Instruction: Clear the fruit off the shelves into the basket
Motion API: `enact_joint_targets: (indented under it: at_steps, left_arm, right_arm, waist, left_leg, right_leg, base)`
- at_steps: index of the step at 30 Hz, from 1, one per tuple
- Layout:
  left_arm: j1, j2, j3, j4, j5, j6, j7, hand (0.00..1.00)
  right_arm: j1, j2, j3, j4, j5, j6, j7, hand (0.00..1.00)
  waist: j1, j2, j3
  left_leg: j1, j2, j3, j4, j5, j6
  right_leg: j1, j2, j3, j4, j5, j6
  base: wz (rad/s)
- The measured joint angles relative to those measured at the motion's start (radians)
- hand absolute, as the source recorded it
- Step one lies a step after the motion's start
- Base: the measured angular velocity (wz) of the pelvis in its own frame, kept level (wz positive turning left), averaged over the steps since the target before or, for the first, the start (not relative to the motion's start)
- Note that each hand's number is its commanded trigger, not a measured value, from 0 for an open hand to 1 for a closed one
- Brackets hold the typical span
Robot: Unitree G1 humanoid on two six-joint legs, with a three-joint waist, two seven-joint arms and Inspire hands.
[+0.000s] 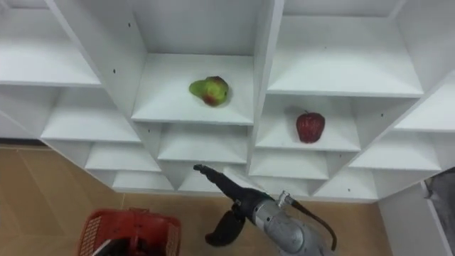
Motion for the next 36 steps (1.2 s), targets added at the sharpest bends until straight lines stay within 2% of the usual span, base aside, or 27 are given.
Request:
enact_joint_targets:
  at_steps: [5, 12, 18, 19, 26, 29, 32, 36]
  left_arm:
    - [0.033, 0.003, 0.020, -0.005, -0.003, 0.000, 0.000, 1.00]
    - [0.060, 0.003, 0.039, -0.014, -0.005, -0.002, 0.001, 1.00]
    - [0.064, 0.003, 0.038, -0.012, -0.011, -0.002, 0.002, 1.00]
    - [0.064, 0.003, 0.037, -0.011, -0.013, -0.003, 0.002, 1.00]
    - [0.072, 0.002, 0.039, -0.014, -0.012, -0.002, 0.002, 1.00]
    - [0.072, -0.001, 0.048, -0.014, 0.001, 0.000, -0.001, 1.00]
    - [0.072, -0.004, 0.077, -0.015, 0.022, 0.000, -0.003, 1.00]
    - [0.076, -0.004, 0.096, -0.015, 0.052, 0.000, -0.003, 1.00]
  right_arm:
    - [0.027, -0.018, -0.016, -0.105, 0.034, -0.001, 0.043, 0.00]
    - [0.056, -0.020, -0.065, -0.206, 0.037, 0.000, 0.060, 0.00]
    - [0.034, -0.005, -0.106, -0.268, 0.037, -0.002, 0.058, 0.00]
    - [0.031, -0.003, -0.112, -0.273, 0.037, -0.002, 0.056, 0.00]
    - [0.029, 0.003, -0.124, -0.298, 0.036, -0.002, 0.046, 0.00]
    - [0.027, 0.004, -0.155, -0.320, 0.036, -0.002, 0.034, 0.00]
    - [0.005, 0.001, -0.184, -0.324, 0.040, -0.002, 0.021, 0.00]
    - [-0.021, 0.004, -0.223, -0.325, 0.065, -0.003, -0.030, 0.00]
  waist:
    - [0.007, -0.005, -0.0031]
    - [0.023, -0.016, -0.0069]
    - [0.021, -0.033, -0.0013]
    - [0.021, -0.035, 0.0040]
    - [0.016, -0.036, 0.0031]
    - [0.019, -0.032, 0.0061]
    - [0.022, -0.035, 0.0046]
    - [0.026, -0.052, -0.0022]
  left_leg:
    - [0.049, -0.004, -0.002, -0.030, 0.000, 0.000]
    - [0.125, -0.008, -0.001, -0.067, 0.000, 0.000]
    - [0.147, -0.010, -0.003, -0.070, 0.000, 0.001]
    - [0.151, -0.010, -0.004, -0.070, 0.000, 0.001]
    - [0.165, -0.010, -0.016, -0.067, 0.000, 0.001]
    - [0.179, -0.010, -0.015, -0.067, -0.001, 0.001]
    - [0.180, -0.009, -0.017, -0.069, -0.001, 0.001]
    - [0.181, -0.009, -0.019, -0.068, -0.001, 0.001]
  right_leg:
    - [0.042, 0.001, 0.007, -0.018, -0.001, 0.005]
    - [0.113, 0.003, 0.014, -0.048, -0.006, 0.012]
    - [0.137, 0.003, 0.014, -0.051, -0.007, 0.015]
    - [0.141, 0.003, 0.014, -0.053, -0.007, 0.015]
    - [0.165, 0.003, 0.006, -0.063, -0.006, 0.014]
    - [0.180, 0.002, 0.003, -0.063, -0.006, 0.014]
    - [0.182, 0.003, 0.001, -0.062, -0.006, 0.014]
    - [0.184, 0.004, -0.002, -0.063, -0.006, 0.014]
  base:
    - [-0.01]
    - [-0.01]
    - [0.00]
    - [0.00]
    - [0.04]
    - [0.00]
    - [0.00]
    - [0.02]
